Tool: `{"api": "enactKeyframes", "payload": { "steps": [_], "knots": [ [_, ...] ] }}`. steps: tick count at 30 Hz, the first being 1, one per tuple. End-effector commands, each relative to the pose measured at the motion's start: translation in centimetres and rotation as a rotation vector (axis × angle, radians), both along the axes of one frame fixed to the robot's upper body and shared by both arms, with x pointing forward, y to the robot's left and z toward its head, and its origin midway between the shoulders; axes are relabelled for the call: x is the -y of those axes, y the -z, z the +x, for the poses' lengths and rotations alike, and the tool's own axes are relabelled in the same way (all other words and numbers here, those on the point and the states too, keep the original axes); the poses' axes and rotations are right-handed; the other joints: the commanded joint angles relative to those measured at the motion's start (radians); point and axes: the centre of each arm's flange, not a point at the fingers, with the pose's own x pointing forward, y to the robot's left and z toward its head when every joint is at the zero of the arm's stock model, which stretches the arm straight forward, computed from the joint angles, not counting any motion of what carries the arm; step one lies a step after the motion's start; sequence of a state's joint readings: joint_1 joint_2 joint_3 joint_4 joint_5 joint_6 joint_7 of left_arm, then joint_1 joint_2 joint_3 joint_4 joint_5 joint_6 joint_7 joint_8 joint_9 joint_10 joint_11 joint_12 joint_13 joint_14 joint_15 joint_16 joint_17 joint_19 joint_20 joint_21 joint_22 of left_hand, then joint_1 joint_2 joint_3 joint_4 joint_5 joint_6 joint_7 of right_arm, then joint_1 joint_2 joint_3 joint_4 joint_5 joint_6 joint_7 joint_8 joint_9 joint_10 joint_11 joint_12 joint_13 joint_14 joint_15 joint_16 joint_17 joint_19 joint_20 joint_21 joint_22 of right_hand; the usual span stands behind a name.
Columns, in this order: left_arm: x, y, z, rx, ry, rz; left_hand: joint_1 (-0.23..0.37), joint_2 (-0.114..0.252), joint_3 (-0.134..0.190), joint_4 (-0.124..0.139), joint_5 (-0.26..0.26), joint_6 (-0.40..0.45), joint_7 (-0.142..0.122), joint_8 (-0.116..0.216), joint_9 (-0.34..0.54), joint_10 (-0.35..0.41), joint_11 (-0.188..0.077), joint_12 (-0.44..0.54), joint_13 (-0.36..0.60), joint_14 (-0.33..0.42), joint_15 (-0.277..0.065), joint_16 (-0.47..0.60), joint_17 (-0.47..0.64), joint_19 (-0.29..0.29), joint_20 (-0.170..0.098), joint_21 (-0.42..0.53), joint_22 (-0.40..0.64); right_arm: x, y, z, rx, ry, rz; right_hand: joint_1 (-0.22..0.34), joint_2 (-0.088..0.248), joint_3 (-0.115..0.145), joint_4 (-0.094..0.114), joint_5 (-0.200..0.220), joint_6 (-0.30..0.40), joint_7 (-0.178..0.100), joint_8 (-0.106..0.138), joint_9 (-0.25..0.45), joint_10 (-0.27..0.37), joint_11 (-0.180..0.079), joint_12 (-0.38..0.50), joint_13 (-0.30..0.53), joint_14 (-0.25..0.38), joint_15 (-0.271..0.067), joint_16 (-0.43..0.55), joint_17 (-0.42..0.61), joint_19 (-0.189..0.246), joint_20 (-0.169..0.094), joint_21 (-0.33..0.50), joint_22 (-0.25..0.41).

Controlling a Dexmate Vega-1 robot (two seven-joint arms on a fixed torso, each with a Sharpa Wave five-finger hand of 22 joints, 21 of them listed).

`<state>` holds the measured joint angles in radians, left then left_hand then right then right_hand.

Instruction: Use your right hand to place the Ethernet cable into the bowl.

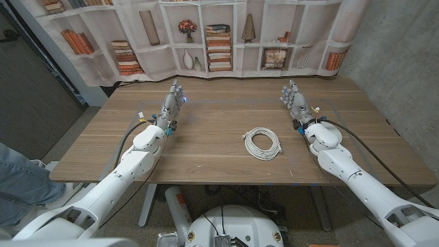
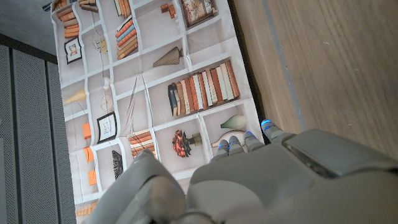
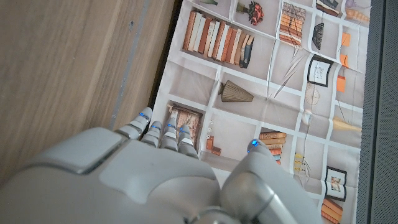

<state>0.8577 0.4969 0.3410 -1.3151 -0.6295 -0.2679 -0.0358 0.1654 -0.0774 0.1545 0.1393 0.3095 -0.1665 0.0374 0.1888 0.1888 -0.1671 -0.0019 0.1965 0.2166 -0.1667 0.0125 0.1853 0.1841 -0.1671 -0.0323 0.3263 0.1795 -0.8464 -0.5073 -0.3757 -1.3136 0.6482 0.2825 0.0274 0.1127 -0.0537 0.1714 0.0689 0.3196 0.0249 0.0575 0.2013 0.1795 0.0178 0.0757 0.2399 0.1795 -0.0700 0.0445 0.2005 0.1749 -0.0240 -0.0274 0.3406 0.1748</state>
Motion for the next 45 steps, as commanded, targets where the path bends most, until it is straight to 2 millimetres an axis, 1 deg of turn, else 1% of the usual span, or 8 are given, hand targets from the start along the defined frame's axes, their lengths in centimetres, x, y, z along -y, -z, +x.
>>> {"api": "enactKeyframes", "payload": {
  "steps": [1,16,31,45],
  "knots": [
    [-0.2,0.2,-0.3,-0.011,-0.002,0.006,0.012,0.005,0.006,-0.004,0.006,-0.099,0.000,0.008,0.001,-0.119,0.000,0.007,0.000,-0.210,0.003,0.007,0.001,-0.294,-0.047,0.003,0.001,-0.9,0.1,-0.2,-0.004,-0.012,0.005,0.014,0.003,0.011,-0.003,0.005,0.005,0.007,0.006,0.005,0.002,0.007,0.002,0.002,-0.006,-0.001,0.005,0.005,-0.001,-0.036,0.006,0.001],
    [0.4,-0.1,-0.4,-0.009,-0.003,0.028,0.018,0.013,0.005,-0.009,0.010,-0.097,0.001,0.009,0.001,-0.117,0.001,0.009,-0.008,-0.207,0.003,0.007,0.001,-0.292,-0.044,-0.005,0.002,-0.7,-0.1,-0.9,0.019,0.000,0.000,0.028,0.010,0.015,-0.011,0.002,0.011,0.005,0.006,0.005,0.010,0.003,0.002,0.003,0.001,-0.006,0.003,0.005,0.004,-0.038,0.001,0.002],
    [1.2,-0.9,-1.0,-0.003,-0.012,0.057,0.025,0.020,0.005,-0.013,0.013,-0.096,0.002,0.010,0.001,-0.114,0.002,0.010,-0.013,-0.205,0.004,0.007,0.000,-0.291,-0.043,-0.011,0.002,-0.2,-1.0,-3.2,0.091,0.006,-0.031,0.046,0.017,0.019,-0.022,-0.003,0.028,0.003,0.009,0.006,0.025,-0.001,0.003,0.003,0.016,-0.008,0.002,0.005,0.014,-0.038,-0.006,0.002],
    [1.2,-1.1,-1.7,0.011,-0.022,0.065,0.034,0.031,0.007,-0.017,0.015,-0.091,0.004,0.012,0.001,-0.109,0.002,0.013,-0.016,-0.197,0.004,0.009,0.000,-0.290,-0.039,-0.016,0.002,0.0,-0.7,-4.9,0.133,0.009,-0.052,0.073,0.023,0.025,-0.040,-0.010,0.051,0.004,0.014,0.006,0.049,-0.001,0.006,0.003,0.037,-0.014,0.004,0.005,0.034,-0.040,-0.010,0.003]
  ]
}}
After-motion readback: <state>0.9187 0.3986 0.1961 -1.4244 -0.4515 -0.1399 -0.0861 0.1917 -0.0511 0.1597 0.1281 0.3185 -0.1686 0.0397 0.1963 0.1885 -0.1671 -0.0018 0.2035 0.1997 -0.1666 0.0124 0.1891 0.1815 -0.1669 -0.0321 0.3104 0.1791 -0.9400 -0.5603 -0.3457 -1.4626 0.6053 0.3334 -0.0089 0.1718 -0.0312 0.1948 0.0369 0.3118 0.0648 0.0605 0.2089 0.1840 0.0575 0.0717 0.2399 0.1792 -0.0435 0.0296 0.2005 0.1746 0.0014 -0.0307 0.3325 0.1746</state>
